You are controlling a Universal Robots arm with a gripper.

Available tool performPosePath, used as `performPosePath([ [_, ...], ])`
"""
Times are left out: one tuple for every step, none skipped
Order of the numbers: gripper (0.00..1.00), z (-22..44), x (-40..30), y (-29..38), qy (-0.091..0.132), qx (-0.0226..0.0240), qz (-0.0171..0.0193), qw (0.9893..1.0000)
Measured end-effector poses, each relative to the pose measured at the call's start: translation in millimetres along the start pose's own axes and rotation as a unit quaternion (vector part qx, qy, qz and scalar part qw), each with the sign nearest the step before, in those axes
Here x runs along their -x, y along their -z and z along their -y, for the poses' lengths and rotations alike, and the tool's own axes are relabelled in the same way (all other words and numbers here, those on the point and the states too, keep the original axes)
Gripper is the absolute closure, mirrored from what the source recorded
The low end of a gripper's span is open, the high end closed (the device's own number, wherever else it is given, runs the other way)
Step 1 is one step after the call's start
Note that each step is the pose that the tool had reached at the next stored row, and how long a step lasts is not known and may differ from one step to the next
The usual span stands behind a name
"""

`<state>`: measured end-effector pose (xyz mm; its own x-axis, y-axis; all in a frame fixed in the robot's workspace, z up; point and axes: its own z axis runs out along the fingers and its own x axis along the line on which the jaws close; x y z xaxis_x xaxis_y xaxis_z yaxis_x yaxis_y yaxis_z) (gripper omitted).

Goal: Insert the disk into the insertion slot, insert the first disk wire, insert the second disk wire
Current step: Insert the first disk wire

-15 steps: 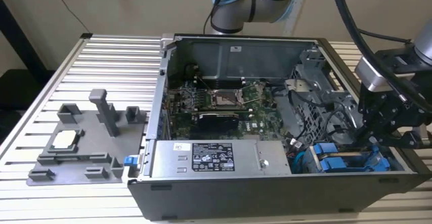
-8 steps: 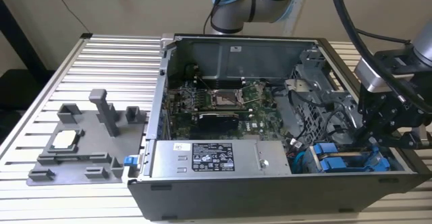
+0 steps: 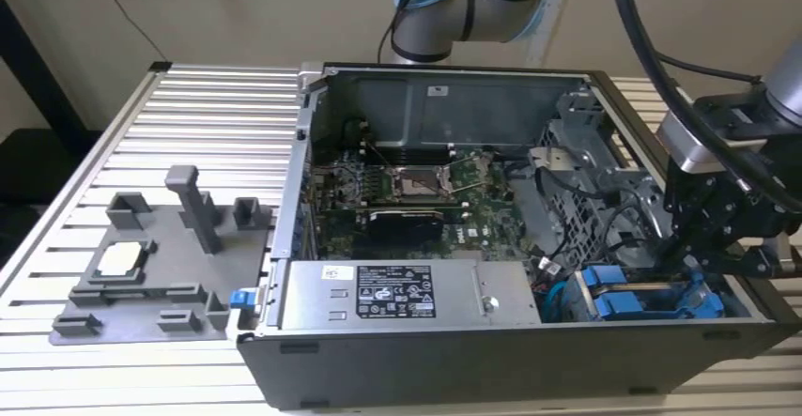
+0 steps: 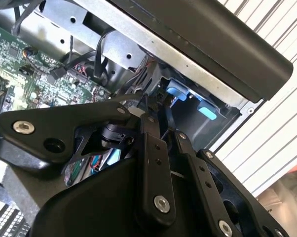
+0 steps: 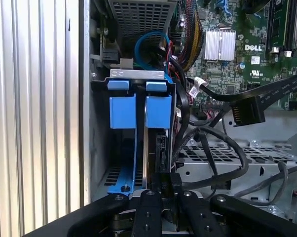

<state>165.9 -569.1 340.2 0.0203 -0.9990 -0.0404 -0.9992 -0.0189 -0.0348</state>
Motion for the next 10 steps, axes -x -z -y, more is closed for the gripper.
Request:
performPosePath([
  [0.81,0.0,0.0,0.0,-0.001,0.0000,0.0000,1.0000],
  [0.81,0.0,0.0,0.0,-0.001,-0.0001,-0.0001,1.0000],
  [0.81,-0.1,0.0,-0.1,-0.002,-0.0001,-0.0002,1.0000],
  [0.81,-0.1,0.0,-0.2,-0.003,-0.0001,-0.0002,1.0000],
  [0.81,-0.1,0.1,-0.5,-0.003,-0.0002,-0.0003,1.0000],
  [0.81,-0.1,0.0,-0.9,-0.004,-0.0002,-0.0002,1.0000],
  [0.81,-0.1,0.0,-1.4,-0.005,-0.0002,-0.0003,1.0000],
  [0.81,-0.1,0.0,-1.7,-0.006,-0.0002,-0.0004,1.0000],
  [0.81,-0.1,-0.1,-2.2,-0.006,-0.0003,-0.0003,1.0000],
  [0.81,-0.1,-0.1,-2.6,-0.006,-0.0003,-0.0004,1.0000],
])
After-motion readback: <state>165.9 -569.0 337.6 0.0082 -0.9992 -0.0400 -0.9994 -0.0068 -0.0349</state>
